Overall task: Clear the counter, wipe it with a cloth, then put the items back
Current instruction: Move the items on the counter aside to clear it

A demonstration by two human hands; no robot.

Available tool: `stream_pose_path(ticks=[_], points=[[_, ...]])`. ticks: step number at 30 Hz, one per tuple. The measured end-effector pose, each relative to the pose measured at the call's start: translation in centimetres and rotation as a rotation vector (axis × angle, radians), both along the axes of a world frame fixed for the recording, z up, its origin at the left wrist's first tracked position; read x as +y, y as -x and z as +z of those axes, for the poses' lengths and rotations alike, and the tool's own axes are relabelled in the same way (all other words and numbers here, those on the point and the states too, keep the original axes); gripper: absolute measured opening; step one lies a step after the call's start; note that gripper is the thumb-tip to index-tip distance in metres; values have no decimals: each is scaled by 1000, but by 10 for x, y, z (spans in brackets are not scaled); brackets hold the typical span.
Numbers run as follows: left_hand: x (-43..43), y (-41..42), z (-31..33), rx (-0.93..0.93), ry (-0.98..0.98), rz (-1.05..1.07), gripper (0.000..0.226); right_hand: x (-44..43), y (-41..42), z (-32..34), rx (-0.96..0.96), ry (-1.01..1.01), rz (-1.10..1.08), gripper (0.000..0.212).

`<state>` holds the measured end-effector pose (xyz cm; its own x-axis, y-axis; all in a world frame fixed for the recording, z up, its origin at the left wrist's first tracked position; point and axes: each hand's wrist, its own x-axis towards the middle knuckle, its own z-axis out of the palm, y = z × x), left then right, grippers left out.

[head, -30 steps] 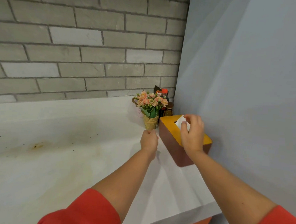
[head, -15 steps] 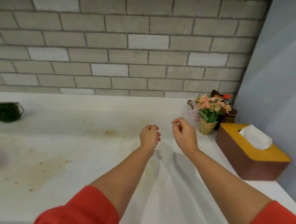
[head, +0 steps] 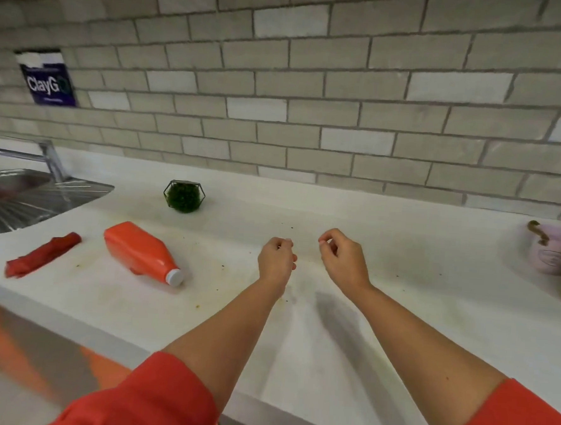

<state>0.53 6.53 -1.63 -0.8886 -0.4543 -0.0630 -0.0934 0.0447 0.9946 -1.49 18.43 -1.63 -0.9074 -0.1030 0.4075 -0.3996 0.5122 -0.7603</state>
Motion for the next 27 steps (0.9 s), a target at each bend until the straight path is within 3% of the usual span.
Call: stream_pose_path(ticks=[12, 19, 21, 23, 27], points=[[-154, -8, -29, -39, 347, 159, 39, -142, 12, -31, -216, -130, 269, 16], [-214, -16, -22, 58, 603, 262, 45, -204, 17, -37, -367, -378, 564, 49], [-236, -18, -21, -58, 808, 161, 50, -220, 14, -41, -371, -474, 624, 65], [-254, -22, -23, -247, 1109, -91, 53, -232, 13, -43, -363, -538, 650, 74], [-276, -14, -23, -495, 1543, -437, 68, -249, 18, -44, -423, -530, 595, 72]])
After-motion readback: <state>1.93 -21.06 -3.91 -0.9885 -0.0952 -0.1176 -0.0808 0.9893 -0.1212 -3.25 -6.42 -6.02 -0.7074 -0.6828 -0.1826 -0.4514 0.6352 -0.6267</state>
